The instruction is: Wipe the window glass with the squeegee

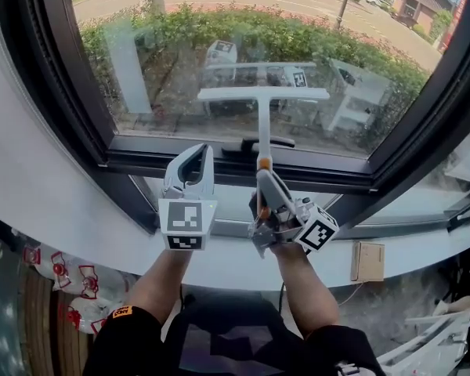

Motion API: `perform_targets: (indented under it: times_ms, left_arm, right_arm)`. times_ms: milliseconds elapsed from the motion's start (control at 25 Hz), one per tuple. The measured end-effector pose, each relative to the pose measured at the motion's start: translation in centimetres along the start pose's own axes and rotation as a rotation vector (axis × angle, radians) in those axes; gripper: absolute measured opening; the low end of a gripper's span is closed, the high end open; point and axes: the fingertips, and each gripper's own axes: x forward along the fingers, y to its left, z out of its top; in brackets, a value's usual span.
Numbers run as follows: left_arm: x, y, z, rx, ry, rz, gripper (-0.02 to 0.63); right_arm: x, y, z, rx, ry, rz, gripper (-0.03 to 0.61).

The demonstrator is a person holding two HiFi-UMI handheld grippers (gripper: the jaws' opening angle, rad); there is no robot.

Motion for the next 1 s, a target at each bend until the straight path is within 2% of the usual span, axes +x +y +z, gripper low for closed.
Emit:
perform_targets:
  times_ms: [240,480,720,1000]
  left_arm:
    - [1.5,-1.3,5.2,0.039,-0.095,0.011,0.014]
    - [2.5,-1.7,8.4,0.065,-0.144,0.043,0.014]
    - [3.0,-2.2,7.5,0.06,-0.123,0.065,0.015]
    - [3.4,-4.1,3.0,0.023,-0.036,0.043,0.014]
  right_arm:
    - [0.5,1.2,5.8,-0.028,-0.037,0.064,0.044]
    - [0.9,0.8,8.5,-0.005,-0.035,0.098,0.044]
    - [0.1,0.3,8.3,0.008,-0.011,0.119,0.046]
    - [-3.1,-1.6,5.8,0.052,0.005,0.073,0.048]
